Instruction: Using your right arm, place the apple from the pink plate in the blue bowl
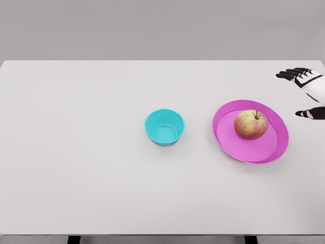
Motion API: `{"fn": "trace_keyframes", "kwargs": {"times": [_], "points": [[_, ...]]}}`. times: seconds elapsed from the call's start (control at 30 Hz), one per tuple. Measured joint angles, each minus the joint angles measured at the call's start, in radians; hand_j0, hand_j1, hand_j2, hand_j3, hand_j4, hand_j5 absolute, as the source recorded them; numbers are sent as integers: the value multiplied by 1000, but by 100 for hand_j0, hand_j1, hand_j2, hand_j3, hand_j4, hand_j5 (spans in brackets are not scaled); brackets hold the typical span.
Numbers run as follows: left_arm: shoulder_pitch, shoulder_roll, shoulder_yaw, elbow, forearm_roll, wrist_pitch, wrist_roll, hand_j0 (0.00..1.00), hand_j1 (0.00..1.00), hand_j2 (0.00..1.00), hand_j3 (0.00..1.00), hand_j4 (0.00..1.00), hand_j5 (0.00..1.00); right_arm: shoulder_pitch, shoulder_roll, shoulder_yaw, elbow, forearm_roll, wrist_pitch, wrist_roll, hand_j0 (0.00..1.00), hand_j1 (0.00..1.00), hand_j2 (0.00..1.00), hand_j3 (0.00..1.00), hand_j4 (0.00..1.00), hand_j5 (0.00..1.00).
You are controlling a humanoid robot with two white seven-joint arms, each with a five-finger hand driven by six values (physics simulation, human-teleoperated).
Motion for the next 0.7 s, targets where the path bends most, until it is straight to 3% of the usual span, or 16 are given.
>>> {"fn": "trace_keyframes", "kwargs": {"times": [0.23,0.3,0.37,0.47,0.6,0.7], "points": [[2,0,0,0,0,0,0,100,100,100,100,100,100,-6,-2,12,14,-2,0,4,100,100,100,100,100,100],[2,0,0,0,0,0,0,100,100,100,100,100,100,-60,-1,22,10,-1,0,100,100,100,100,100,100,100],[2,0,0,0,0,0,0,100,100,100,100,100,100,-118,-2,27,-15,-1,0,265,100,100,100,100,100,100],[2,0,0,0,0,0,0,100,100,100,100,100,100,-155,-2,30,-57,-2,-1,442,100,100,100,100,100,100],[0,0,0,0,0,0,0,100,100,100,100,100,100,-224,2,47,-76,-4,-1,520,100,100,100,100,100,100],[1,0,0,0,0,0,0,100,100,100,100,100,100,-328,18,120,-73,-5,-1,538,100,100,100,100,100,100]]}}
